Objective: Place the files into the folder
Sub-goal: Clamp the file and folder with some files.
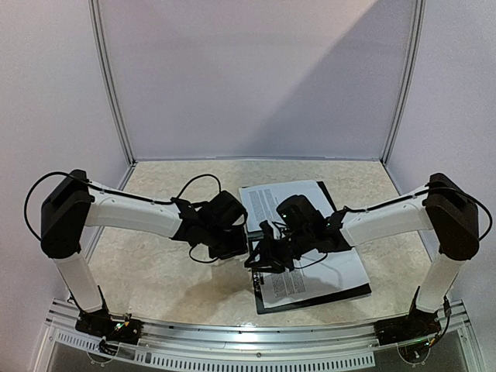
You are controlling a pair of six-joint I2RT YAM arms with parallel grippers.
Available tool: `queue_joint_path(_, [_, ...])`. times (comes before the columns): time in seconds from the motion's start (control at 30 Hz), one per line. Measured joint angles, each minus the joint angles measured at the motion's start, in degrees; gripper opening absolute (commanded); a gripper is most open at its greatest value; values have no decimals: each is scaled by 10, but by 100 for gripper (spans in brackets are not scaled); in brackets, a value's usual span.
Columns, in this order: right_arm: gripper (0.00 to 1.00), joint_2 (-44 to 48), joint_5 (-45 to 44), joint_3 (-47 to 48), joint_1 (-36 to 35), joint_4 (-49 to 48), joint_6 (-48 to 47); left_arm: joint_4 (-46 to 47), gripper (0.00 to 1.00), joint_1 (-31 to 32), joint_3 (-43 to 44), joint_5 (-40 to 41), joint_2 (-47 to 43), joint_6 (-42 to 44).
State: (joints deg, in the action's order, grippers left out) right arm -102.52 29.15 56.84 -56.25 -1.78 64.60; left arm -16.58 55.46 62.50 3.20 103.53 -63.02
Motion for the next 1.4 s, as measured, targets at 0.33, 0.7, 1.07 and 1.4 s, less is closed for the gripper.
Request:
queue_joint_path(0.33, [25, 0, 2, -1, -1, -1, 5, 0, 27, 0, 0, -3, 0, 0])
queue_joint_path(0.7, [29, 0, 1, -7, -1, 1, 7, 0, 27, 0, 0, -11, 0, 0])
queue_joint_path(1.07, [25, 0, 2, -9, -1, 0, 8, 0, 27, 0, 0, -14, 0, 0])
queue_joint_path(1.4, [21, 0, 14, -19, -1, -10, 11, 0, 26, 0, 0, -16, 0, 0])
